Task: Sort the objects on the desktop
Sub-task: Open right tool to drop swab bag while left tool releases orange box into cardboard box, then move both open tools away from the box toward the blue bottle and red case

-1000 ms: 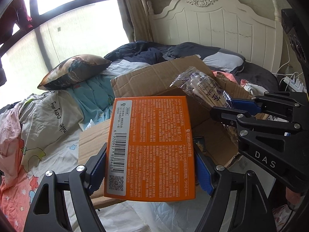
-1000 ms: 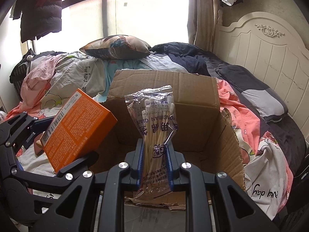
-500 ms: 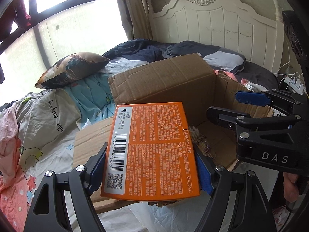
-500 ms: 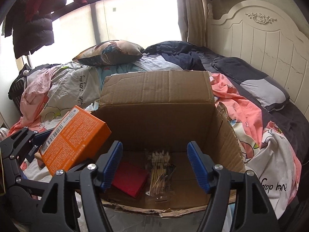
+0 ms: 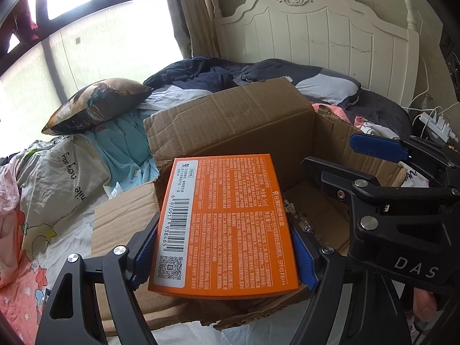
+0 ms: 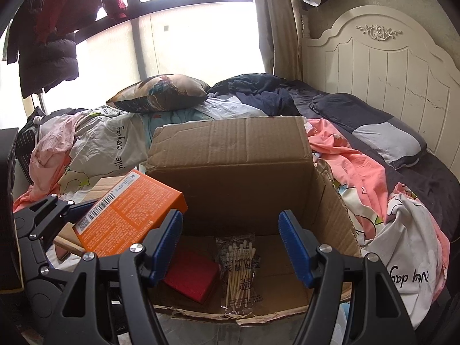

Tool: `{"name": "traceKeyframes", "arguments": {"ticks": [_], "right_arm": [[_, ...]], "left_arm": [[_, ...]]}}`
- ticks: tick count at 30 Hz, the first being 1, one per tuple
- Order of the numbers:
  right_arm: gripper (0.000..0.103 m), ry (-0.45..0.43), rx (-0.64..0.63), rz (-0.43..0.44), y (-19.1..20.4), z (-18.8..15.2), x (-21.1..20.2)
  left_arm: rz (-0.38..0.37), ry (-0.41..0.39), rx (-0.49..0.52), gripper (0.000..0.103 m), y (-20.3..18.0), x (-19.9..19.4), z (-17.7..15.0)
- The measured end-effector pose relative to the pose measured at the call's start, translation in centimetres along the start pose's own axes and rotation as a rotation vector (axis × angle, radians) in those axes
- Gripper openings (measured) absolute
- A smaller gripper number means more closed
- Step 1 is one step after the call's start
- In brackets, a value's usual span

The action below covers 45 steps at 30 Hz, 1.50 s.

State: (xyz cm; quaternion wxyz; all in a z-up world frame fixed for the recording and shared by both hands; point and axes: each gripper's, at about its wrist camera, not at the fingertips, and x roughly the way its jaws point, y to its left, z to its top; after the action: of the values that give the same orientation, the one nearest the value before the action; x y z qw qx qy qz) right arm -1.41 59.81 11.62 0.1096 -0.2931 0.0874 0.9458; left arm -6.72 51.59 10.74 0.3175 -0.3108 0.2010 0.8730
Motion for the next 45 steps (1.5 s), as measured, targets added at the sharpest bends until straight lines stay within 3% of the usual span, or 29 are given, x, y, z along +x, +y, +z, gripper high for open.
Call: {"name": "traceKeyframes", "arguments": {"ticks": [16, 21, 29, 45], "right_arm": [[0.069, 0.017, 0.011, -0.002, -0.4, -0.9, 0.9], [0.069, 0.012, 0.024, -0.003, -0.7, -1.1, 0.7], [0.069, 0.019, 0.022, -0.001, 0.0, -1.3, 0.6], [0.077, 0.037, -0.100, 0.015, 6.0, -1.4, -0.9]], "left_arm": [[-0.012, 0.011, 0.032, 0.082, -1.5, 0.9, 0.0], [0.021, 0.002, 0.036, 0.100, -1.6, 0.7, -0.1], [0.085, -0.012, 0.103, 0.103, -2.0, -0.4, -0.7], [0.127, -0.025, 0.017, 0.103, 3.3, -4.6, -4.0]]}}
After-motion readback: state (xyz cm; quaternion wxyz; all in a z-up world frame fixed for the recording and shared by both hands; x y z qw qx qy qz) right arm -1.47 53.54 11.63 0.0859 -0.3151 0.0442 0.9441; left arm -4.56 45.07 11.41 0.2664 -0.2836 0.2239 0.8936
